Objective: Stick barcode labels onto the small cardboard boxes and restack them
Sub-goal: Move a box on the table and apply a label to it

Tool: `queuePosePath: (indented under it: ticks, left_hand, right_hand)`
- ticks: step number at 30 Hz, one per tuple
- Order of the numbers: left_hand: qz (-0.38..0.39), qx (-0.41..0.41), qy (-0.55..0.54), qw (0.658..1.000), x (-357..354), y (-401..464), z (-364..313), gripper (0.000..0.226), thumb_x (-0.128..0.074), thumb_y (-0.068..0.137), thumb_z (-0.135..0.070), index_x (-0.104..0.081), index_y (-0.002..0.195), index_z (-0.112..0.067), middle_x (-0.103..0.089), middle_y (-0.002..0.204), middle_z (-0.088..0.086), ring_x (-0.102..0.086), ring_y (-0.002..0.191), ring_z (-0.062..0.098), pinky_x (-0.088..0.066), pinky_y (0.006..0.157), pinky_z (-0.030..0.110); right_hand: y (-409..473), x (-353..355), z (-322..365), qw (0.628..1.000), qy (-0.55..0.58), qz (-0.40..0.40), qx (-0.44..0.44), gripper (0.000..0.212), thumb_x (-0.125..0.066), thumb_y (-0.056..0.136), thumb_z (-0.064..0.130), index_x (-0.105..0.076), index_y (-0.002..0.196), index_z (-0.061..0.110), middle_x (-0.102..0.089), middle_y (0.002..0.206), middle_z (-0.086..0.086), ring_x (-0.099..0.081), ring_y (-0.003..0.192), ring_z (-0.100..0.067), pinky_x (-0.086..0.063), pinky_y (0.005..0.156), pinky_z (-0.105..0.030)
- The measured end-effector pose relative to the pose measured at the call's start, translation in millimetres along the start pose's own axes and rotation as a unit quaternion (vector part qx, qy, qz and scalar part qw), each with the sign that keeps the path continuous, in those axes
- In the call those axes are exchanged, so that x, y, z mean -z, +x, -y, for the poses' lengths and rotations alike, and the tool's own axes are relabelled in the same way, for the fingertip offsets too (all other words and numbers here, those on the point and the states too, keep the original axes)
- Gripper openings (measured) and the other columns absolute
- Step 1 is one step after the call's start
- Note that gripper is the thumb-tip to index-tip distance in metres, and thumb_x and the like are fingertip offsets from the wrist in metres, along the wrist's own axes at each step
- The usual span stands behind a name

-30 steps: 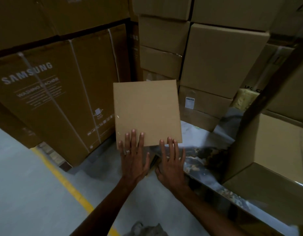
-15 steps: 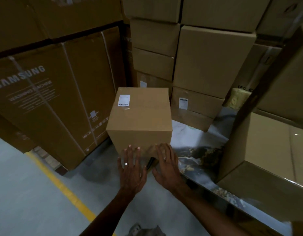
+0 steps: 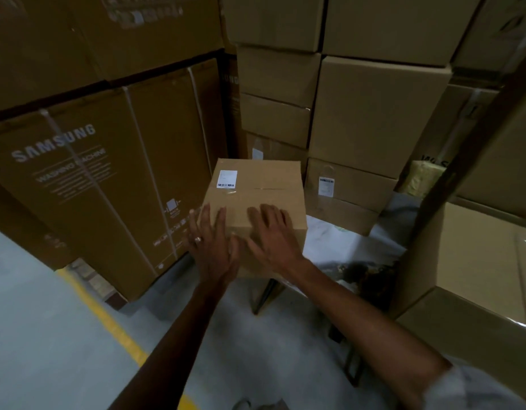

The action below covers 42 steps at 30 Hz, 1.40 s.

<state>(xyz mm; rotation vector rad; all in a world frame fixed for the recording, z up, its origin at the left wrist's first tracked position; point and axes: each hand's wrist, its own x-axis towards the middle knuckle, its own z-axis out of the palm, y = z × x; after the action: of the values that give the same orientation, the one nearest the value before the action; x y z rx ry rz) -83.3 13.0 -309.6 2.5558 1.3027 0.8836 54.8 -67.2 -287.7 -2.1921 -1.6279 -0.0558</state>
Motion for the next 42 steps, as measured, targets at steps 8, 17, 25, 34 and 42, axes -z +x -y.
queuePosePath:
  ticks: [8, 17, 25, 34, 42]
  left_hand:
    - [0.036, -0.057, -0.020, 0.998, 1.6, -14.7, 15.5, 0.072, -0.042, 0.091, -0.055, -0.042, 0.153, -0.018, -0.037, 0.160, 0.010, -0.027, 0.149, 0.038, -0.031, 0.112, 0.063]
    - [0.071, -0.062, -0.100, 0.991, 12.2, -58.7, -42.7, 0.065, -0.037, 0.095, -0.052, -0.046, 0.151, -0.021, -0.046, 0.154, 0.005, -0.034, 0.137, 0.029, -0.036, 0.109, 0.052]
    - [0.003, -0.077, -0.219, 0.973, 30.6, 19.6, -15.9, 0.056, -0.039, 0.093, -0.033, -0.050, 0.146, -0.016, -0.049, 0.150, 0.007, -0.043, 0.140, 0.025, -0.031, 0.115, 0.057]
    - [0.163, -0.066, -0.060, 0.983, 16.4, 66.4, 43.4, 0.071, -0.016, 0.097, -0.061, -0.039, 0.155, -0.030, -0.028, 0.167, 0.001, -0.019, 0.153, 0.034, -0.012, 0.122, 0.058]
    - [0.047, -0.073, -0.104, 0.991, 16.7, 32.4, 22.9, 0.053, -0.036, 0.099, -0.051, -0.067, 0.132, -0.023, -0.058, 0.138, 0.005, -0.050, 0.126, 0.032, -0.038, 0.108, 0.055]
  right_hand:
    - [-28.5, 5.9, -47.2, 0.992, -0.054, 0.018, 0.117, 0.114, -0.064, 0.072, 0.083, -0.017, 0.161, 0.030, -0.015, 0.168, -0.005, -0.012, 0.153, -0.025, 0.000, 0.123, -0.044]
    - [-21.8, 42.1, -92.2, 0.986, 0.159, -0.052, -0.001, 0.055, -0.050, 0.096, 0.060, -0.058, 0.139, 0.028, -0.054, 0.149, 0.006, -0.043, 0.140, -0.013, -0.025, 0.121, -0.048]
    - [-31.1, 41.8, -4.7, 0.986, 0.130, -0.039, -0.092, 0.058, -0.061, 0.089, 0.062, -0.057, 0.132, 0.024, -0.057, 0.138, -0.002, -0.048, 0.129, -0.022, -0.029, 0.116, -0.050]
    - [-39.6, 22.5, 19.4, 0.994, 0.091, 0.026, -0.063, 0.066, -0.069, 0.085, 0.039, -0.045, 0.146, 0.026, -0.032, 0.159, -0.002, -0.025, 0.148, -0.021, -0.007, 0.122, -0.043]
    - [-38.4, 62.9, -29.3, 0.982, 0.134, 0.114, -0.072, 0.069, -0.078, 0.076, 0.014, -0.053, 0.140, 0.025, -0.041, 0.156, 0.000, -0.035, 0.145, -0.017, -0.015, 0.118, -0.031]
